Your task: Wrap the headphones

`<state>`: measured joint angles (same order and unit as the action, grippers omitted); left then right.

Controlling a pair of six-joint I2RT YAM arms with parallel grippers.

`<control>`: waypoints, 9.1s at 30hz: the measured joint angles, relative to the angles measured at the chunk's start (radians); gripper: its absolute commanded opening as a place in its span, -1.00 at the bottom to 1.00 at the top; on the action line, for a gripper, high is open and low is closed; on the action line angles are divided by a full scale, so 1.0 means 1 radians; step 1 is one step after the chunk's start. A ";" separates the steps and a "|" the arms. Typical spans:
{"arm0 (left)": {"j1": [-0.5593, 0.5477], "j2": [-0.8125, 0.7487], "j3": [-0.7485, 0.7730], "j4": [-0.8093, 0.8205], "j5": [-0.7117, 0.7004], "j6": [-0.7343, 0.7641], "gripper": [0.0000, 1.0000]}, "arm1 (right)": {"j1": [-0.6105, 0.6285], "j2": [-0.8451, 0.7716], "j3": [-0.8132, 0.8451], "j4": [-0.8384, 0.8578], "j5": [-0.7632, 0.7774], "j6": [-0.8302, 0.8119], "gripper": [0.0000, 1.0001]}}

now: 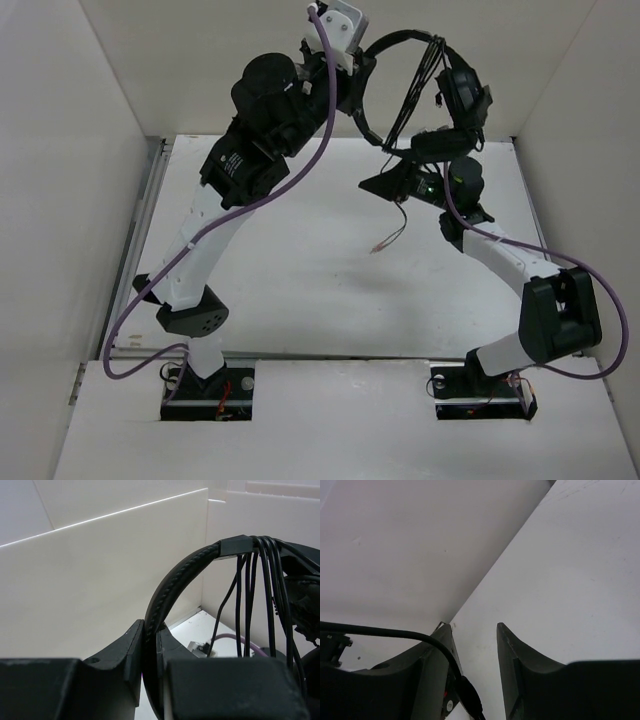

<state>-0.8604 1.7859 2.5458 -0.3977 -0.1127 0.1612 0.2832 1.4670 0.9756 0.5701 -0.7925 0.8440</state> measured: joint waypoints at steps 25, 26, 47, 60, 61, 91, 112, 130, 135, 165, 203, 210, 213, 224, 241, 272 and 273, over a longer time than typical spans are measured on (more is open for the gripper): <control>0.137 0.057 0.049 0.143 -0.253 0.067 -0.99 | 0.102 -0.033 -0.090 0.026 -0.028 -0.020 -0.45; 0.146 0.059 0.049 0.147 -0.261 0.070 -0.99 | 0.108 -0.033 -0.089 0.020 -0.031 -0.032 -0.56; 0.242 0.109 -0.078 0.291 -0.420 0.144 -0.99 | 0.471 -0.033 0.547 -0.938 0.296 -1.041 -1.00; 0.313 0.109 -0.328 0.335 -0.442 0.192 -0.99 | 0.478 -0.031 0.745 -1.135 0.773 -1.689 -1.00; 0.313 0.108 -0.329 0.340 -0.443 0.192 -0.99 | 0.471 -0.031 0.743 -1.144 0.778 -1.697 -1.00; 0.320 0.056 -0.314 0.349 -0.441 0.177 -0.99 | 0.416 -0.021 0.615 -1.207 0.730 -1.650 -1.00; 0.270 -0.047 -0.748 0.372 -0.426 0.169 -1.00 | 0.359 -0.032 0.681 -0.919 0.962 -2.034 -1.00; 0.066 -0.289 -0.966 0.254 -0.277 0.093 -1.00 | 0.178 -0.044 0.548 -0.755 0.828 -2.025 -1.00; 0.068 -0.328 -0.974 0.227 -0.215 0.069 -1.00 | 0.122 -0.045 0.588 -0.855 0.677 -1.871 -1.00; 0.066 -0.415 -1.003 0.036 0.119 0.043 -1.00 | -0.114 0.002 0.642 -1.065 0.121 -1.431 -0.25; 0.307 -0.295 -1.070 0.147 0.177 -0.189 -1.00 | -0.269 -0.158 0.155 -0.771 -0.026 -0.974 -0.32; 0.312 -0.132 -1.151 0.269 0.119 -0.243 -1.00 | -0.271 -0.254 0.103 -0.667 -0.016 -0.853 -0.31; 0.312 -0.068 -1.160 0.312 0.096 -0.274 -1.00 | -0.280 -0.272 0.067 -0.659 -0.006 -0.838 -0.31; 0.314 0.101 -1.160 0.406 0.037 -0.386 -1.00 | -0.359 -0.321 -0.023 -0.658 0.010 -0.802 -0.30; 0.345 0.306 -1.105 0.435 0.019 -0.430 -0.77 | -0.441 -0.371 -0.042 -0.651 0.010 -0.782 -0.28; 0.580 -0.484 -1.124 0.322 0.083 -0.200 0.60 | -0.717 -0.504 -0.069 -0.663 0.276 -0.789 -0.08; 0.642 -0.504 -1.133 0.304 0.071 -0.190 0.63 | -0.743 -0.517 -0.064 -0.674 0.291 -0.789 -0.08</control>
<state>-0.2188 1.2819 1.4124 -0.0937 -0.0418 -0.0284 -0.4603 0.9497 0.9119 -0.1036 -0.5014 0.0551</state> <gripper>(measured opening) 0.797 0.459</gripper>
